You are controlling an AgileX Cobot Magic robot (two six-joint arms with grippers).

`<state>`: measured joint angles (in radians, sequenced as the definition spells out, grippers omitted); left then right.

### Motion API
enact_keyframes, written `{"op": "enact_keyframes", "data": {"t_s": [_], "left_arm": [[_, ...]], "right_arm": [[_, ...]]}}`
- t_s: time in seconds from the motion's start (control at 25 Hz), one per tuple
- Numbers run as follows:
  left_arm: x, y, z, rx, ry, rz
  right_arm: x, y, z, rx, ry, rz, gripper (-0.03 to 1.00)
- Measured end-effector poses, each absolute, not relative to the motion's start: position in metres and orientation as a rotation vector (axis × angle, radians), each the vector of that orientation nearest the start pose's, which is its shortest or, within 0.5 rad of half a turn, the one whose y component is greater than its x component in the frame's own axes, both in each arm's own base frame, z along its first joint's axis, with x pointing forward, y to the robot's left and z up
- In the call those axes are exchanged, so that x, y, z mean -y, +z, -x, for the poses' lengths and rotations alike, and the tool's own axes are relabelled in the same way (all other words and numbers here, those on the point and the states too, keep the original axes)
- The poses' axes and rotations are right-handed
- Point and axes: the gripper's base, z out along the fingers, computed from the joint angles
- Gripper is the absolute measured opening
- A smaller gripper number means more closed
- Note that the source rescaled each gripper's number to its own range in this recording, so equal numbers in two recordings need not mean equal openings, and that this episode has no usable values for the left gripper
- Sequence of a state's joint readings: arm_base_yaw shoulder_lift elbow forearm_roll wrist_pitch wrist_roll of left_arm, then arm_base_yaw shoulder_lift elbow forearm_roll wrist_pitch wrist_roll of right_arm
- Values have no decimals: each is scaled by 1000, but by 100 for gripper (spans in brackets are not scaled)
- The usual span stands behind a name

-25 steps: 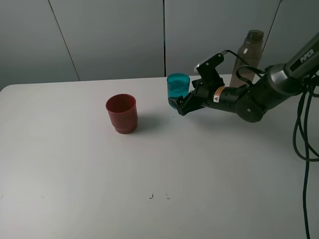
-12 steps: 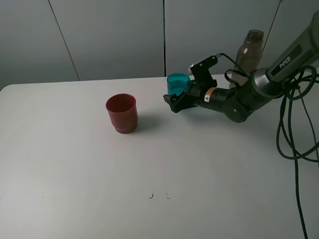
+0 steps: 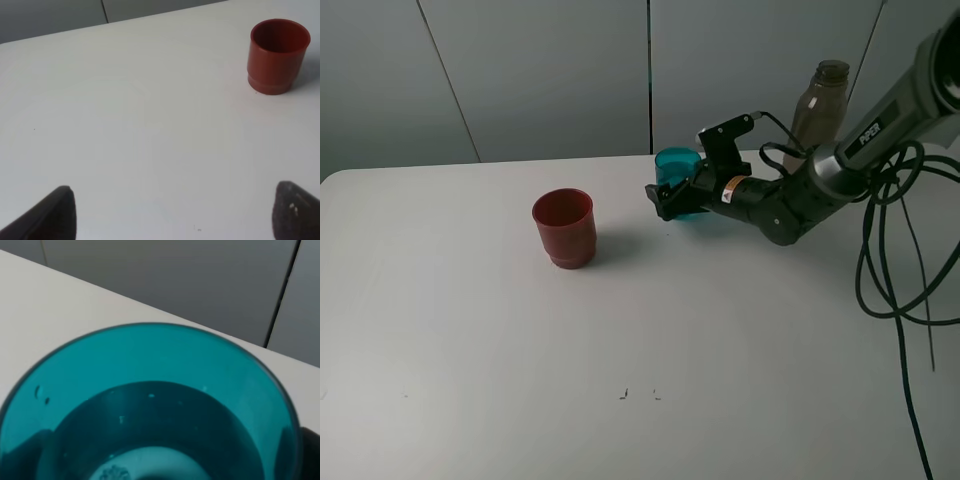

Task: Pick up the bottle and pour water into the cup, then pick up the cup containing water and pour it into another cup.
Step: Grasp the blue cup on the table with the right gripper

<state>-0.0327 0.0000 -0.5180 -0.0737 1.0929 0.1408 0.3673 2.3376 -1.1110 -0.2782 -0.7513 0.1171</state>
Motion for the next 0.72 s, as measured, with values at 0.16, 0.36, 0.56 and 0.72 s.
{"op": "enact_keyframes", "data": {"t_s": [0.16, 0.36, 0.56, 0.72], "left_arm": [[6, 280, 9, -2048, -21, -184], [6, 280, 9, -2048, -21, -184], [6, 280, 9, -2048, -21, -184], [6, 280, 9, -2048, -21, -184]], "right_arm": [[-171, 45, -396, -1904, 369, 564, 100], [-172, 43, -396, -1894, 377, 563, 100], [-173, 46, -399, -1876, 378, 560, 100], [-173, 47, -400, -1873, 384, 551, 100]]}}
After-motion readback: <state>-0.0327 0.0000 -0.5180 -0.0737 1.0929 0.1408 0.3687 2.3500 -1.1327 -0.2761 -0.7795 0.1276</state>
